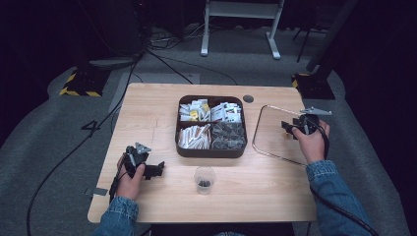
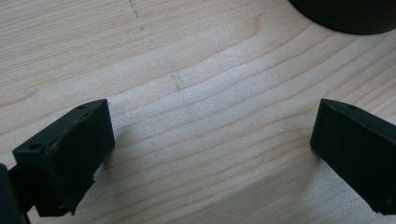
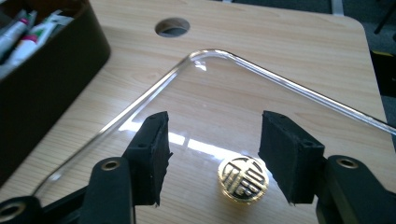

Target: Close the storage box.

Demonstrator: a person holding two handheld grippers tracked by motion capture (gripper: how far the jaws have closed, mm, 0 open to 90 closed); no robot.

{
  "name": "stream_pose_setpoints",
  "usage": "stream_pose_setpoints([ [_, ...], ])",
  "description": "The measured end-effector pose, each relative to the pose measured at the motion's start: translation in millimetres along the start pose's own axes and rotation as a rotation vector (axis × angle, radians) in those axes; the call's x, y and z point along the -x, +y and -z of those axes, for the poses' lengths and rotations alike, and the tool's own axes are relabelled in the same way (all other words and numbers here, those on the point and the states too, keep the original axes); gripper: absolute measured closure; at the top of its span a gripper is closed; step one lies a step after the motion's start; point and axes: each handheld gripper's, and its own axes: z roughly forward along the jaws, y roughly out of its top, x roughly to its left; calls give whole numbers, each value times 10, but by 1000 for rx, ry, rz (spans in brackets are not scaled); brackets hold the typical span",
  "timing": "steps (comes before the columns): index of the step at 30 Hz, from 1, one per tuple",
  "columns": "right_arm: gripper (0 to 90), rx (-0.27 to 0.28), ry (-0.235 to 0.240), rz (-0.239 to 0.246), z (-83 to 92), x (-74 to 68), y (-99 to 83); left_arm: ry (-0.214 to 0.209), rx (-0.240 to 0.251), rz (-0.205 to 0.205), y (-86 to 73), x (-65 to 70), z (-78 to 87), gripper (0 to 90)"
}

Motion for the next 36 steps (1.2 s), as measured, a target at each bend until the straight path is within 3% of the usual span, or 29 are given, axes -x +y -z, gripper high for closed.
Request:
stream_pose_setpoints([
  [8,439,-57,-20,-24,-151,137,-208,0,0,0,0,0,0,0],
  [19,499,-106,-28,-40,-265,134,-325,0,0,0,0,0,0,0],
  [24,580,-113,-46,-24,-279,123,-334,0,0,0,0,0,0,0],
  [36,590,-94,-47,-6,-278,118,-346,0,0,0,0,0,0,0],
])
